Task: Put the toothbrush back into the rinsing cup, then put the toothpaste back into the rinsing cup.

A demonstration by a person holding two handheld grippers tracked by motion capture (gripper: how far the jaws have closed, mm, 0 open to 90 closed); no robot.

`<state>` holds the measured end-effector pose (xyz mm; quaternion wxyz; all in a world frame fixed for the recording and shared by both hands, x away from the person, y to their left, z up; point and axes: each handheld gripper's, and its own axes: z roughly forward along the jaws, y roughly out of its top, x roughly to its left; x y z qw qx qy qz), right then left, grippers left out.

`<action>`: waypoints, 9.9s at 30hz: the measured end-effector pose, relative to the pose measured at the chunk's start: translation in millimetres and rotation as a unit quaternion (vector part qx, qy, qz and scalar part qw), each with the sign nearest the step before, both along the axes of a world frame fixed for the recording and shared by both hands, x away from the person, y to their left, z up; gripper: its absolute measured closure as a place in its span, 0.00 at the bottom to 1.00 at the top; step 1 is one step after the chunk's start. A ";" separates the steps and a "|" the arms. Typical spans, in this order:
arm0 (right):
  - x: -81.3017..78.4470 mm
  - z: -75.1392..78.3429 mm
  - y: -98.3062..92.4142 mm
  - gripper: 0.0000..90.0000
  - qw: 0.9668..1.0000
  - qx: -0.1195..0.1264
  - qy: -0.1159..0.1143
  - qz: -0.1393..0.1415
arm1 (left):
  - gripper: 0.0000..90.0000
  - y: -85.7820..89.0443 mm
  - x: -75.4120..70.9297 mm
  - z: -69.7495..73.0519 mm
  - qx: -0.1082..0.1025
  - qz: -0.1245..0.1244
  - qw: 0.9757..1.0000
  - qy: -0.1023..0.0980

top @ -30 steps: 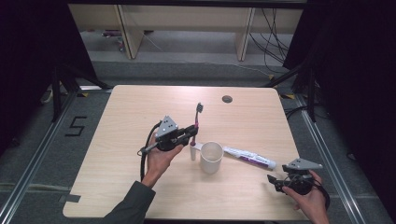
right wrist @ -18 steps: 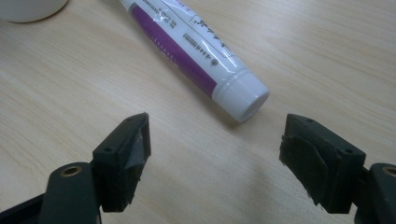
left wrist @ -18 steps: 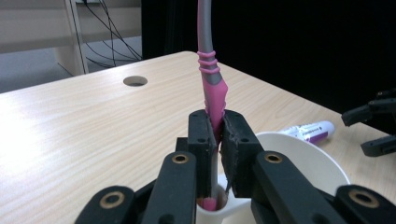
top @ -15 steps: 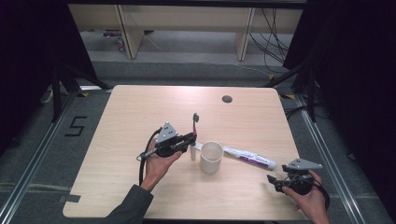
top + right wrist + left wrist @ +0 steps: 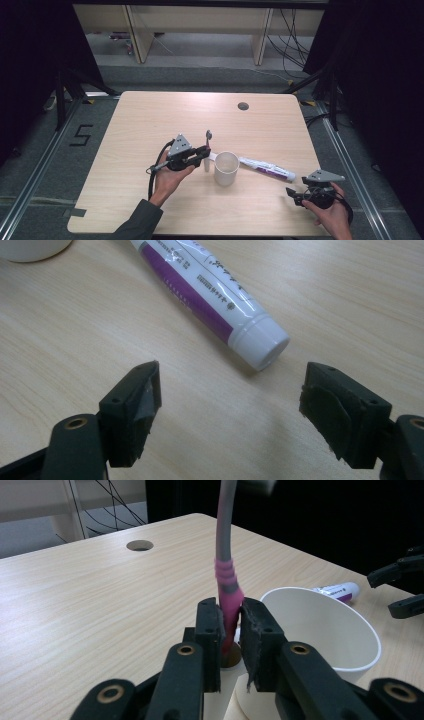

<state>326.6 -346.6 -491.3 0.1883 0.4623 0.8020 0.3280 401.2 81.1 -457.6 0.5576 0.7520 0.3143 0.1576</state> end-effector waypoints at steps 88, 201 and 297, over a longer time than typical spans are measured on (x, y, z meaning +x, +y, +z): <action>1.5 -1.0 -0.2 0.27 1.000 0.010 0.004 0.000 | 0.23 75.6 -82.2 -29.1 0.121 0.027 0.988 0.089; 113.0 17.2 105.6 0.84 0.933 -0.212 0.172 0.235 | 0.23 81.3 -104.4 -42.0 0.175 0.028 0.981 0.083; 108.6 94.0 67.5 0.86 0.983 -0.015 0.015 0.184 | 0.23 83.1 -102.6 -42.1 0.173 0.034 0.981 0.086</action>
